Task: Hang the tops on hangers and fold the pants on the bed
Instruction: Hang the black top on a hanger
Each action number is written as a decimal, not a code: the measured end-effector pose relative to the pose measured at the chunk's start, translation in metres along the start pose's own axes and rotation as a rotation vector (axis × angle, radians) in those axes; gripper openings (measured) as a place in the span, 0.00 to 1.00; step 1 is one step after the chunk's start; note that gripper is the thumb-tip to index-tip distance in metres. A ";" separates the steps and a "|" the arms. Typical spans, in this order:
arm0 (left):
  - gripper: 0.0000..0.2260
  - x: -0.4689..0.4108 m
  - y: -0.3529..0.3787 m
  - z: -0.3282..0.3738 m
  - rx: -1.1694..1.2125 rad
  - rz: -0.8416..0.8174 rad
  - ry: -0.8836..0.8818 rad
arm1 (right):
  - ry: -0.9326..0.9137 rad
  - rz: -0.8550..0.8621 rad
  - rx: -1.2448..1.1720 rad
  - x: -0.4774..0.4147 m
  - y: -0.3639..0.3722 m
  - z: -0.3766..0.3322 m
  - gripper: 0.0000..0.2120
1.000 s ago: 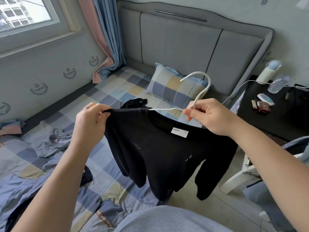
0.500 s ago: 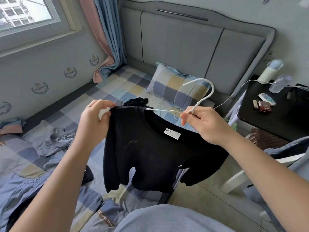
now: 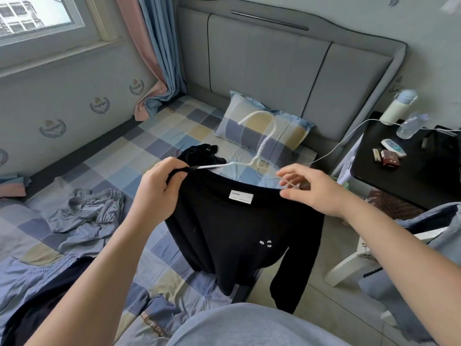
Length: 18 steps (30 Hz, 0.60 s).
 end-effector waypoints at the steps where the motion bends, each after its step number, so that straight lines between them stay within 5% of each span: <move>1: 0.07 0.002 -0.004 -0.007 0.010 0.031 -0.043 | 0.073 -0.028 0.004 0.001 -0.002 0.020 0.22; 3: 0.08 0.005 -0.013 -0.019 0.032 0.079 -0.118 | 0.188 -0.111 -0.105 0.005 0.000 0.049 0.26; 5: 0.08 0.006 -0.020 -0.027 0.039 0.103 -0.160 | 0.243 -0.152 -0.132 0.006 0.003 0.074 0.21; 8: 0.10 0.007 -0.026 -0.035 0.021 0.093 -0.174 | 0.287 -0.072 0.018 0.001 -0.001 0.090 0.18; 10: 0.11 0.007 -0.026 -0.038 0.016 0.061 -0.150 | 0.292 0.081 0.081 -0.002 -0.010 0.084 0.08; 14: 0.09 0.007 -0.021 -0.039 -0.120 0.019 -0.035 | 0.130 0.433 -0.044 0.010 -0.027 0.052 0.10; 18: 0.08 0.008 -0.024 -0.037 -0.129 0.108 -0.024 | -0.067 0.432 -0.170 0.033 -0.025 0.022 0.13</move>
Point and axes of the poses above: each hand's wrist, its own x-axis away from the middle knuckle, its own y-axis out of the palm, z = x × y, the point moved 6 cm from there along -x, towards the middle knuckle, and after that the axes turned 6 degrees about y, right-handed, at the moved point
